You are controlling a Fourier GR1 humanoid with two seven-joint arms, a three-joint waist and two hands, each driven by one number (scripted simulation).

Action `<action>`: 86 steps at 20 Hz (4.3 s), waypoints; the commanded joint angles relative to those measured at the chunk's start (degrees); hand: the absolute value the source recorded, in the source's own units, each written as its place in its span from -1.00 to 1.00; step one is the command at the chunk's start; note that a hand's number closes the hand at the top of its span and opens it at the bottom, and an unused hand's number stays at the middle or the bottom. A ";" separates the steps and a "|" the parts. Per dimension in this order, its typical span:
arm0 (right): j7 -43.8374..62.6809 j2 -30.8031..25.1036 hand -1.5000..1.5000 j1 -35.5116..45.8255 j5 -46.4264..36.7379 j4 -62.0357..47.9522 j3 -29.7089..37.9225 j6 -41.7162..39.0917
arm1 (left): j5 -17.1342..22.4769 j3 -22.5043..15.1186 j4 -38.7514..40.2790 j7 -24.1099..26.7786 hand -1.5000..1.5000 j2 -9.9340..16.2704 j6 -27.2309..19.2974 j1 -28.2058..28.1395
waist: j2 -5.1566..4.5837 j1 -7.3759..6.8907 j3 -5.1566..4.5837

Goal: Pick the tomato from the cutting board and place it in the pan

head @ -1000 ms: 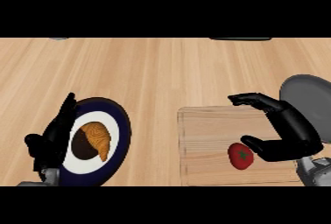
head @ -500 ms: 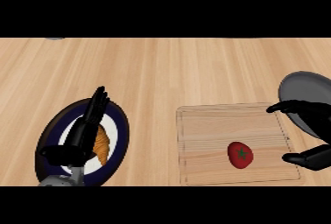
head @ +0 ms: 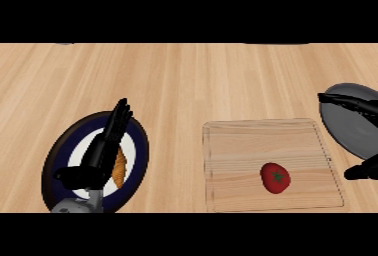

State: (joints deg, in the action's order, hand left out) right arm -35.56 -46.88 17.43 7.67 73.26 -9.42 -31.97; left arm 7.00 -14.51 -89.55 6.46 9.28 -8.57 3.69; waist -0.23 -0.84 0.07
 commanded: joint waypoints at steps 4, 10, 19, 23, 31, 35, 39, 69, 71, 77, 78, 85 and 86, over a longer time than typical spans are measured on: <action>0.59 -0.52 -1.00 4.77 -11.97 3.51 -8.42 -1.99 | -0.19 -0.51 -0.55 -0.29 0.00 -0.71 0.73 -0.72 | 0.16 -0.05 -0.07; 5.35 -0.30 -1.00 6.55 -25.01 11.02 -17.51 1.75 | -0.61 0.38 0.95 2.08 0.00 -0.07 1.49 -1.77 | 0.19 0.06 -0.10; 7.65 3.59 -1.00 1.83 -40.10 12.32 -22.33 5.26 | -0.31 4.75 6.53 3.75 0.00 -0.79 2.70 2.58 | 0.19 1.05 -0.10; 10.19 9.15 -1.00 3.30 -43.41 10.20 -18.97 0.91 | -1.65 2.47 -1.46 -1.98 0.00 -1.22 3.08 -0.97 | 0.25 0.62 -0.08; 4.46 12.76 -1.00 0.26 -49.35 6.36 -13.64 1.13 | -4.23 2.27 0.52 1.42 0.00 -4.19 3.59 -2.99 | 0.21 0.62 -0.07; 4.97 14.98 -1.00 -4.40 -50.95 10.26 -11.39 0.88 | -3.55 5.79 1.79 0.32 0.00 -3.44 5.19 -0.57 | 0.25 0.85 -0.08; 4.48 21.38 -1.00 1.09 -55.61 0.06 -12.80 2.93 | -4.33 5.64 0.53 -3.00 0.00 -3.93 5.12 1.32 | 0.18 0.56 -0.06; 11.95 30.05 1.00 -4.57 -64.48 0.85 0.70 21.09 | -6.12 7.06 -2.12 -2.40 0.00 -5.41 5.60 -3.13 | 0.73 3.17 -0.18; 21.29 32.06 1.00 -6.56 -64.96 1.79 4.44 22.47 | -6.29 8.09 -2.65 -3.45 0.00 -5.17 4.57 -2.45 | 1.07 4.72 -0.26; 37.55 37.70 1.00 -10.51 -67.47 20.86 8.41 29.35 | -6.82 7.09 -2.55 -0.86 0.00 -5.44 5.00 -5.46 | 1.50 4.68 -0.33; 38.45 37.98 1.00 -13.29 -67.77 25.34 8.28 30.08 | -4.80 9.36 -2.54 -0.98 0.00 -3.99 6.24 -5.69 | 1.53 4.79 -0.33; 51.37 45.18 1.00 -18.11 -65.23 44.49 9.21 26.29 | -8.38 4.27 -1.36 1.48 0.00 -7.97 4.63 -5.76 | 0.50 1.95 -0.13; 51.26 44.87 1.00 -17.40 -64.83 42.26 11.37 27.71 | -6.07 7.13 -1.93 -0.02 0.00 -4.68 7.73 -3.43 | 0.34 1.42 -0.09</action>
State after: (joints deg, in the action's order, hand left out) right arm 10.36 -4.95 0.79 -58.29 110.90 -0.28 -4.76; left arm 0.46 -8.08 -92.31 5.98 3.58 -2.46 -1.37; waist 0.53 1.72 -0.11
